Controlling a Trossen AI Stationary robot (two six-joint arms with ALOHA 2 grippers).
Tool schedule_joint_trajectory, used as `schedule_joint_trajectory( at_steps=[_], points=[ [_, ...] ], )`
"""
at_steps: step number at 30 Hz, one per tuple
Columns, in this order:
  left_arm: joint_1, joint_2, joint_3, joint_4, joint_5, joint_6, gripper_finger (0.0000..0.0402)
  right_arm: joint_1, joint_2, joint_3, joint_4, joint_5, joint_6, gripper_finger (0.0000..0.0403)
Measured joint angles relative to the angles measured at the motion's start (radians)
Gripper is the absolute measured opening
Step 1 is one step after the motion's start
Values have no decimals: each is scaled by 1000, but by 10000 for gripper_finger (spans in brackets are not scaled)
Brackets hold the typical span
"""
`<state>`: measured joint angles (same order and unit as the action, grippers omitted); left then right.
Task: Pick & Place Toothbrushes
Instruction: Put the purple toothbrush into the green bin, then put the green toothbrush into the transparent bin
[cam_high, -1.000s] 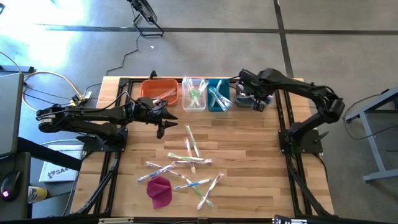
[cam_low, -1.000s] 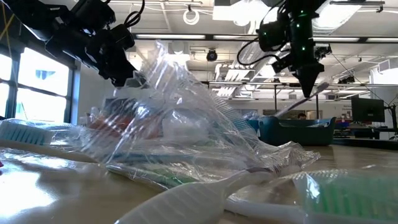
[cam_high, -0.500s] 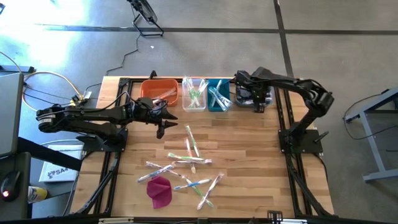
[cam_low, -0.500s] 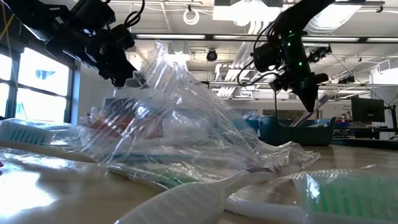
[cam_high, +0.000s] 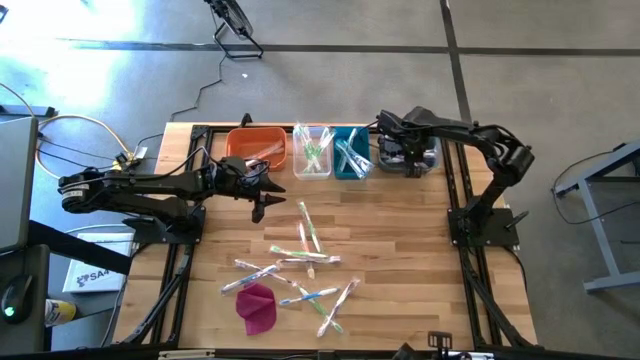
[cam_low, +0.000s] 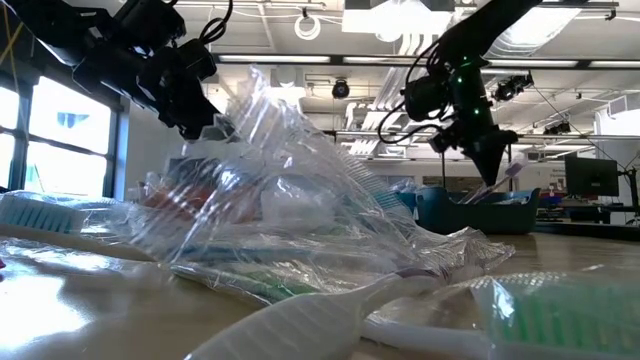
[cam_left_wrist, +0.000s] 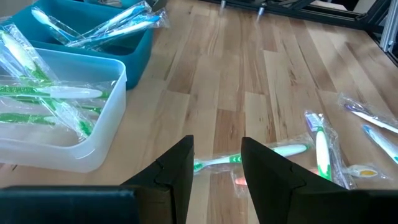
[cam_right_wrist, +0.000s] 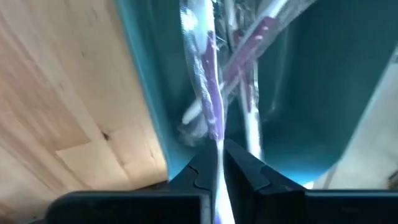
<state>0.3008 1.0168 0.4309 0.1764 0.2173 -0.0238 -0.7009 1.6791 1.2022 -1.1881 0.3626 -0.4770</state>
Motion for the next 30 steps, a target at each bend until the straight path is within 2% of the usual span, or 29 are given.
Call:
schedule_joint_trajectory(
  at_steps=[4, 8, 13, 17, 22, 30],
  points=[
    [0, 0, 0, 0, 0, 0, 132, 1, 0, 0, 0, 17, 2, 51],
    [0, 0, 0, 0, 0, 0, 132, 3, -1, 0, 0, 80, 8, 79],
    [0, 0, 0, 0, 0, 0, 132, 41, -19, 0, -4, 137, 10, 88],
    [0, 0, 0, 0, 0, 0, 132, 109, -31, 0, -6, 145, 33, 78],
    [0, 0, 0, 0, -1, 0, 132, 200, -31, 0, -5, 215, 109, 61],
    [0, 0, 0, 0, -1, 0, 132, 314, -31, 0, -4, 203, 233, 13]
  ],
)
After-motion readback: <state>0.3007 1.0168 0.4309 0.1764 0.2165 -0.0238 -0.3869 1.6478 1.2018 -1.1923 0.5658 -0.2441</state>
